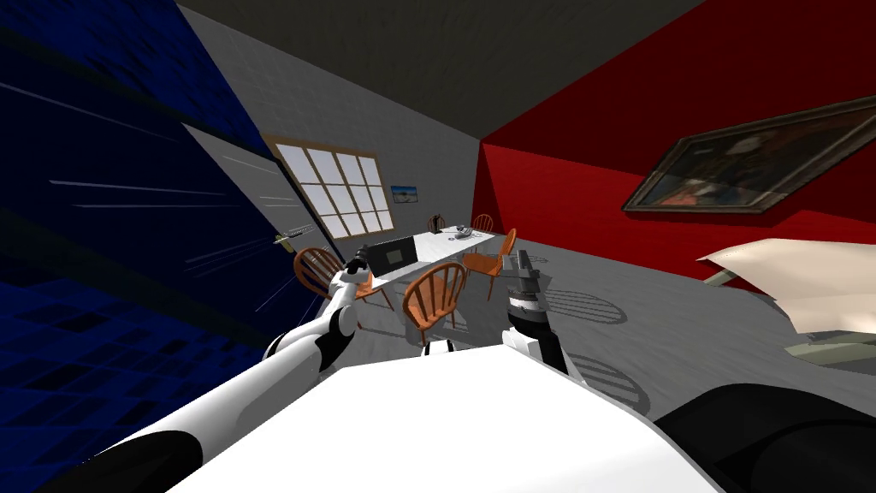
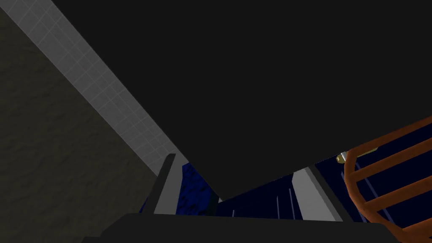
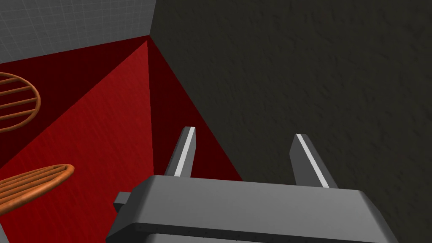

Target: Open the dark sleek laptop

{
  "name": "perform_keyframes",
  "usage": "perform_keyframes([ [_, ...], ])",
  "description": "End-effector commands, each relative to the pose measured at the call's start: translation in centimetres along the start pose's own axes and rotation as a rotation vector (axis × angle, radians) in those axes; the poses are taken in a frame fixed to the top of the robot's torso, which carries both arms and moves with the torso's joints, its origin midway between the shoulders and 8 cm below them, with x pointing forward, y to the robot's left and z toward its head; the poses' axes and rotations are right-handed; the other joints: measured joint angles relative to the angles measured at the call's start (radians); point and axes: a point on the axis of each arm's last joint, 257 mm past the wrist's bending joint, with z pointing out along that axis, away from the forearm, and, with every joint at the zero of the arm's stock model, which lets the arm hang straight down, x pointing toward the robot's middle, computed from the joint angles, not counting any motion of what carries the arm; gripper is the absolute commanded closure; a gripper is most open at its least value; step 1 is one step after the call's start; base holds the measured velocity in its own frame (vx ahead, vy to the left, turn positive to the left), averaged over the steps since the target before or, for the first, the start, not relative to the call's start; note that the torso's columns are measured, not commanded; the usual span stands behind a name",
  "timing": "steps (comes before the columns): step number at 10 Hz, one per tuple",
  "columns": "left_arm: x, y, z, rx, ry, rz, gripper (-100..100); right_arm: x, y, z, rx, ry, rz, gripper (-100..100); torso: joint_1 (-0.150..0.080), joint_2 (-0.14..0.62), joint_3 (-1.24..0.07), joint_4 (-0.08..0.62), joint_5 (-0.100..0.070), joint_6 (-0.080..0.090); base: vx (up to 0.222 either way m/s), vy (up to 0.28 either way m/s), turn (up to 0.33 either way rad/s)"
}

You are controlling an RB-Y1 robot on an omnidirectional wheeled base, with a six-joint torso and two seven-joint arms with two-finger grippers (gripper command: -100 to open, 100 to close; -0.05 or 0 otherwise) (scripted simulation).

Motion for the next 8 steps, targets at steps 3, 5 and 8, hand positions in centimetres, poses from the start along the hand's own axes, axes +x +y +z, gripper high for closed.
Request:
perform_keyframes([
  [3, -1.5, -0.1, 1.3, -0.047, 0.038, -0.046, 100, 0.0, 0.0, 0.0, 0.000, 0.000, 0.000, 0, 0.002, -0.003, -0.002, 0.001, -0.001, 0.004, -0.012, 0.050, -0.112],
  [5, -2.5, 0.6, 1.7, -0.088, 0.044, -0.074, 100, 0.0, 0.0, 0.0, 0.000, 0.000, 0.000, 0, -0.002, -0.003, -0.002, 0.001, -0.002, 0.005, -0.004, 0.032, -0.087],
  [8, -3.3, 1.0, 2.0, -0.121, 0.057, -0.086, 100, 0.0, 0.0, 0.0, 0.000, 0.000, 0.000, 0, -0.002, -0.003, -0.002, 0.001, -0.002, 0.005, -0.004, 0.034, -0.071],
])
